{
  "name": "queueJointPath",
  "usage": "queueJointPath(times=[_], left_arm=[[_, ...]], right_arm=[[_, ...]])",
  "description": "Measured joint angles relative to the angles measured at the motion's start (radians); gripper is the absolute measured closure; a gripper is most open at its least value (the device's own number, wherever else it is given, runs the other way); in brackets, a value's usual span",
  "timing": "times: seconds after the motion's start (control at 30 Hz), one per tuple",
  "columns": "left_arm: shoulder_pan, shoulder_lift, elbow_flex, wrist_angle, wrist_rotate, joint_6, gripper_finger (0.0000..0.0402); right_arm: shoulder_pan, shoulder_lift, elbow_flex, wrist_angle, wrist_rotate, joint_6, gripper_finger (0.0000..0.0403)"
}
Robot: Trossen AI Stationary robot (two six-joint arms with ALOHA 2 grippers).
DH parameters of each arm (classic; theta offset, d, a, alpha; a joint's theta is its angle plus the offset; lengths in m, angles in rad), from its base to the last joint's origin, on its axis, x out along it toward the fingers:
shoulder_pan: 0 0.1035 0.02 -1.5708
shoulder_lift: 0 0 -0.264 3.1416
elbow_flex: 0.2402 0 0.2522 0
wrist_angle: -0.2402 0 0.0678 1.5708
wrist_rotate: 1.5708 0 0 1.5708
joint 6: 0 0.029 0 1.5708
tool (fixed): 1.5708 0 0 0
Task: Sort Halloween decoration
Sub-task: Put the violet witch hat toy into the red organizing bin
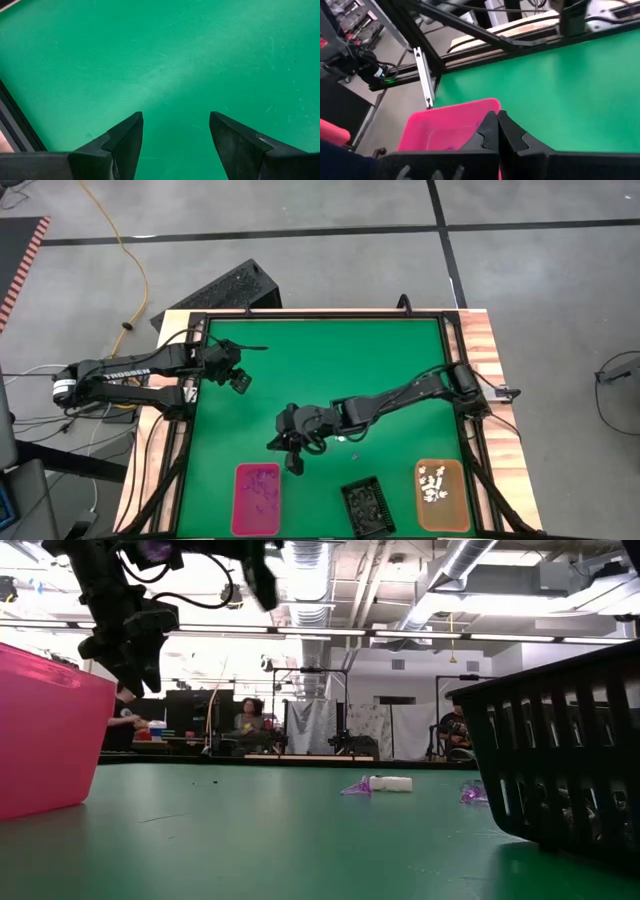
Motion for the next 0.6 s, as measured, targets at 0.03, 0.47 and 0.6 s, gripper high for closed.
queueJointPath(times=[0.03, 0.47, 0.6], left_arm=[[0.000, 0.000, 0.000, 0.001, 0.000, -0.002, 0.0183], [0.000, 0.000, 0.000, 0.000, -0.022, -0.004, 0.0183], [0.000, 0.000, 0.000, 0.000, -0.023, -0.007, 0.0183]], right_arm=[[0.001, 0.016, 0.017, 0.003, -0.001, -0.004, 0.0389], [0.032, 0.347, 0.387, -0.095, -0.245, -0.102, 0.0376], [0.024, 0.378, 0.466, -0.213, -0.269, -0.109, 0.0323]])
